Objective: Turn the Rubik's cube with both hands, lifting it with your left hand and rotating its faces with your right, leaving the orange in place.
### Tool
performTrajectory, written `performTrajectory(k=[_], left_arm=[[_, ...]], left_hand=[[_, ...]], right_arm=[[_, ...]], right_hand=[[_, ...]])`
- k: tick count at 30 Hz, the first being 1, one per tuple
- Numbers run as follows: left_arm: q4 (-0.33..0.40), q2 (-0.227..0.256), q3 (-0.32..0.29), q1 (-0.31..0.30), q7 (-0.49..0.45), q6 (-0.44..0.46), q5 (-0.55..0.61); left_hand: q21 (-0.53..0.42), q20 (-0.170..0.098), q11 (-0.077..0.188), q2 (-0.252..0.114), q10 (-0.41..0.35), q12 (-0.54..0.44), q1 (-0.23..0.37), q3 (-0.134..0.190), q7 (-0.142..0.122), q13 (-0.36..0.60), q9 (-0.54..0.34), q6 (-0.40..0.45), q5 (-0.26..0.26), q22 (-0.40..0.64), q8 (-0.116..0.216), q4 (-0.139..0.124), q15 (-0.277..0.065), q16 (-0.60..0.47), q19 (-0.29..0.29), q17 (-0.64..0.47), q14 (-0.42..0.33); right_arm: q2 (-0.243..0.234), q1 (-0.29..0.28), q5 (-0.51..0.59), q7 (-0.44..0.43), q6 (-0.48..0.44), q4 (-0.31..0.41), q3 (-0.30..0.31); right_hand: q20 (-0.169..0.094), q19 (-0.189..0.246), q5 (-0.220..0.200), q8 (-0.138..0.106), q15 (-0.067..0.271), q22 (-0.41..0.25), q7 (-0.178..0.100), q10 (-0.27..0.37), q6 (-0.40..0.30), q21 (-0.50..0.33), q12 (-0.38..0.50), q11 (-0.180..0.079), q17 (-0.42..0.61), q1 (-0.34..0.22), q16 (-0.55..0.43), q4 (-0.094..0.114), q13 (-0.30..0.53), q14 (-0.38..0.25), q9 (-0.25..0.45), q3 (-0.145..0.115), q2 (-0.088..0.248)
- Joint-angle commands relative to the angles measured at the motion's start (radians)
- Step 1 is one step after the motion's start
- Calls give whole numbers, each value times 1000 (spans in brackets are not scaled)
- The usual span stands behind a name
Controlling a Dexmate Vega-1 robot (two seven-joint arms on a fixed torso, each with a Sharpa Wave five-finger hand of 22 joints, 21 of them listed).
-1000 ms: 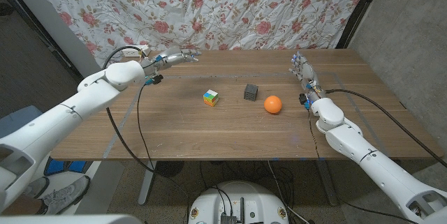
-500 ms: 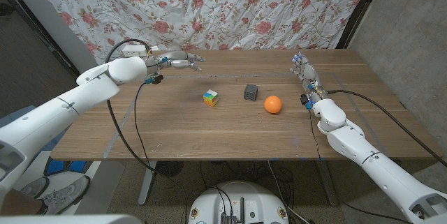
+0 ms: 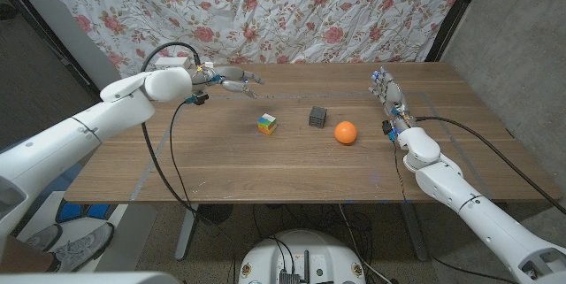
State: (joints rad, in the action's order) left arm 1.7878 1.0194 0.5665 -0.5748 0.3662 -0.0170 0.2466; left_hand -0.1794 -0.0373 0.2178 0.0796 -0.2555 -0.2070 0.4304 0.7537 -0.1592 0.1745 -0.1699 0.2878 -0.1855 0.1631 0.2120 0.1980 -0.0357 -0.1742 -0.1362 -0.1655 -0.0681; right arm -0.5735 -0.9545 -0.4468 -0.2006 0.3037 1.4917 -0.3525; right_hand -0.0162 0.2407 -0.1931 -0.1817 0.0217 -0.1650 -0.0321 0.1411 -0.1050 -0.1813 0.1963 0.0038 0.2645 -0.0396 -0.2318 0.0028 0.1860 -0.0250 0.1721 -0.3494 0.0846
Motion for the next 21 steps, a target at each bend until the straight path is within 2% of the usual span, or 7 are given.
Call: performTrajectory(k=[1,5,9,16,21], left_arm=[[26,-4,41,61,94,-24,152],[11,-14,52,85,124,-55,181],[8,-25,73,117,174,-76,231],[5,-48,95,142,227,-81,295],[12,-67,119,153,255,-76,369]], left_hand=[[4,-60,-3,13,-7,4,24,6,-8,5,-5,3,-5,1,-2,-2,-118,-1,11,-1,5],[4,-59,-2,25,-8,6,33,3,-12,5,-5,3,-4,1,-3,-2,-117,-1,16,-2,8],[5,-46,-1,48,-4,11,61,-3,-11,6,-6,4,-2,1,-2,-4,-94,2,32,-2,25],[4,-32,-2,55,7,15,88,-3,-9,8,-8,15,-3,1,3,-5,-80,1,40,-3,36],[5,-18,-3,62,16,17,114,-5,-15,9,-8,-14,-3,2,-8,-6,-76,1,53,-3,48]], right_arm=[[-4,-11,-1,-8,-2,7,5],[-2,-10,3,-13,-10,9,2],[-1,-9,7,-19,-14,11,1],[-11,-12,6,-23,-39,28,2],[-15,-16,4,-29,-49,36,5]], right_hand=[[-5,10,-6,-4,4,-2,4,6,-3,-4,-1,3,2,4,6,2,1,-11,3,-3,-3],[-5,10,-6,-4,2,-2,5,6,-5,-4,-2,4,2,3,6,2,1,-12,3,-3,-2],[-4,9,-6,-4,2,-2,5,6,-5,-4,-2,4,1,4,6,2,1,-12,3,-3,-2],[-7,8,-8,-5,5,-2,4,5,-7,-4,-3,2,1,3,6,5,0,-12,3,-9,14],[-7,8,-8,-5,5,-2,3,4,-7,-4,-3,2,0,2,6,4,0,-12,3,-9,13]])
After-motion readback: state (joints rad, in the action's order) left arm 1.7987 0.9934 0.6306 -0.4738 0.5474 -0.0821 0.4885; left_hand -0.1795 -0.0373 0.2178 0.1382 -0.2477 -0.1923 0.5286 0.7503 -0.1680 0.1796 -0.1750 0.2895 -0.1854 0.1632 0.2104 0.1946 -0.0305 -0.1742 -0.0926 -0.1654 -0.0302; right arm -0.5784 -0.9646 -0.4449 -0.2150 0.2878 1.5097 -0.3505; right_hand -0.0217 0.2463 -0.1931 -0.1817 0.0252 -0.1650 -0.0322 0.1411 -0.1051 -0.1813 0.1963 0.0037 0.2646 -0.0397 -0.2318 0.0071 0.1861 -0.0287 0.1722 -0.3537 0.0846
